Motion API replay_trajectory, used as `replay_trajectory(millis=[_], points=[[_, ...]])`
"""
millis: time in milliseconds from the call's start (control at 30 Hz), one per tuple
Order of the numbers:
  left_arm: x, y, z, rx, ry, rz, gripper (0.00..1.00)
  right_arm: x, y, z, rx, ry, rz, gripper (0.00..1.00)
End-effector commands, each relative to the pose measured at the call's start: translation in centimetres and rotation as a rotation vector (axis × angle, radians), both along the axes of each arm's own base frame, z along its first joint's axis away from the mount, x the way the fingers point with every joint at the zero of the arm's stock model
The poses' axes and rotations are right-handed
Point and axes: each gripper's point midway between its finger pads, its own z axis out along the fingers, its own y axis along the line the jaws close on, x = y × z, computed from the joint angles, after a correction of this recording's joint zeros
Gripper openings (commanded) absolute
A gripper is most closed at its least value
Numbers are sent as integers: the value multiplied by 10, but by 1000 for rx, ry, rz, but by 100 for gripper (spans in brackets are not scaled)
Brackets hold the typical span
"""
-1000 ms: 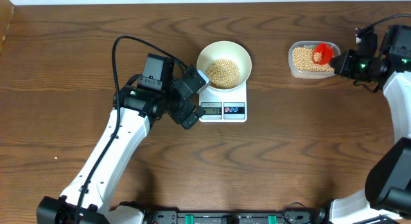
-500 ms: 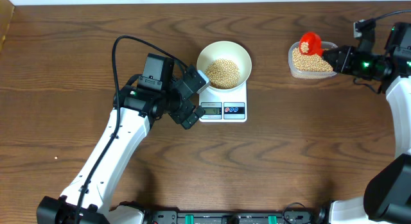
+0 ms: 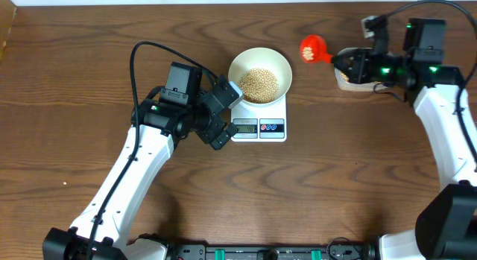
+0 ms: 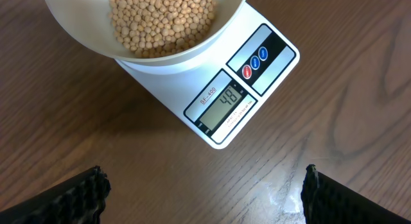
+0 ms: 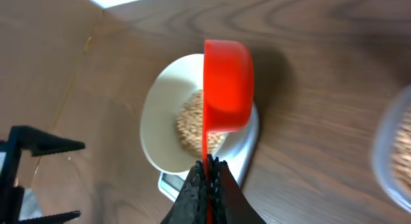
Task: Scoop item into bowl and weigh 50g on scale
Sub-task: 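Lift the red scoop and carry it over the beige bowl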
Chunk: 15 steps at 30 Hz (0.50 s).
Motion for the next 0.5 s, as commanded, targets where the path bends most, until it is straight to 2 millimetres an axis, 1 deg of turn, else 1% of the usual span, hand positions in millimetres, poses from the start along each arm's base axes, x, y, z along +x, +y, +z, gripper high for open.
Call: replay_trajectory(millis=[0,167,300,467], points=[[1,1,4,4,-17,-5,98,-5,26,19,18,-46,63,1],[1,1,4,4,-17,-5,98,-6,45,11,-52,-54,70,1],[1,1,4,4,-17,-5,98,-6,62,7,-130,-100,96,1],[1,1,4,4,-17,-5,98,-8,74,1,-209,-140,120,1]])
